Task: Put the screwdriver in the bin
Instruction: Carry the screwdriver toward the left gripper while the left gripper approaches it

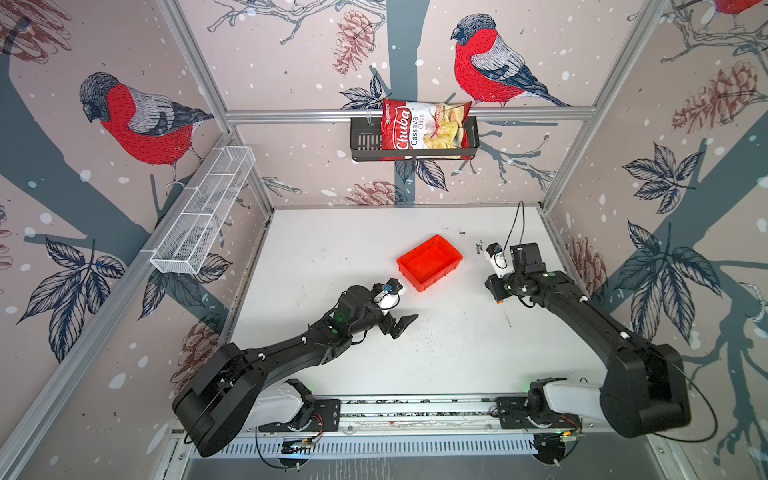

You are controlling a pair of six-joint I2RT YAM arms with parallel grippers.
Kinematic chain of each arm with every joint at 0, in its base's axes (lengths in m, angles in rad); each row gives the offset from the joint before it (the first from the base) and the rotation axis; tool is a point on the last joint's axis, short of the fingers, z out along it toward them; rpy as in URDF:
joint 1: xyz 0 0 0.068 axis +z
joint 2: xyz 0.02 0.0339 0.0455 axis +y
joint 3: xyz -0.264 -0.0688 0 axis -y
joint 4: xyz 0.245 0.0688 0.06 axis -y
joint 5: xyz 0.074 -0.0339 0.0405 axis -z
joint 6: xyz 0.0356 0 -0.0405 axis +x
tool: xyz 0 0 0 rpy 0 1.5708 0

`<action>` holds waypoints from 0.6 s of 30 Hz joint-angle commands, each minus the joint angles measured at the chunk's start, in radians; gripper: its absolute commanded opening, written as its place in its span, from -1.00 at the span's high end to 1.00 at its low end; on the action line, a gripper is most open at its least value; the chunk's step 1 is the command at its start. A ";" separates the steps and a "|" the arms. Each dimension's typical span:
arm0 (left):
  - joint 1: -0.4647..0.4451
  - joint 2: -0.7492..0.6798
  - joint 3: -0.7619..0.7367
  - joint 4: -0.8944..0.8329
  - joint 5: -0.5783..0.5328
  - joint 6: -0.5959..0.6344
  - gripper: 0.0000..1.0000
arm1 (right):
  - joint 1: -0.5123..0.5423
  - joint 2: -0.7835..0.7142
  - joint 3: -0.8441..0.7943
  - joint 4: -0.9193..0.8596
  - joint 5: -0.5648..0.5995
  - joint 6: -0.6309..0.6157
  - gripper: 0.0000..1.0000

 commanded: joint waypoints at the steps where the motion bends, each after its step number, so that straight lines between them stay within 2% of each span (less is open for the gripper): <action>1: -0.001 0.004 0.016 0.109 -0.049 -0.074 -0.96 | 0.000 -0.062 -0.003 0.152 -0.111 0.118 0.87; 7: -0.001 0.027 0.009 0.274 -0.122 -0.179 -0.96 | -0.004 -0.122 -0.003 0.304 -0.170 0.288 0.97; 12: -0.001 0.098 0.090 0.272 -0.073 -0.225 -0.96 | 0.006 -0.142 -0.007 0.388 -0.249 0.409 0.98; 18: -0.002 0.204 0.181 0.356 0.026 -0.314 -0.93 | 0.039 -0.184 -0.070 0.578 -0.285 0.545 0.98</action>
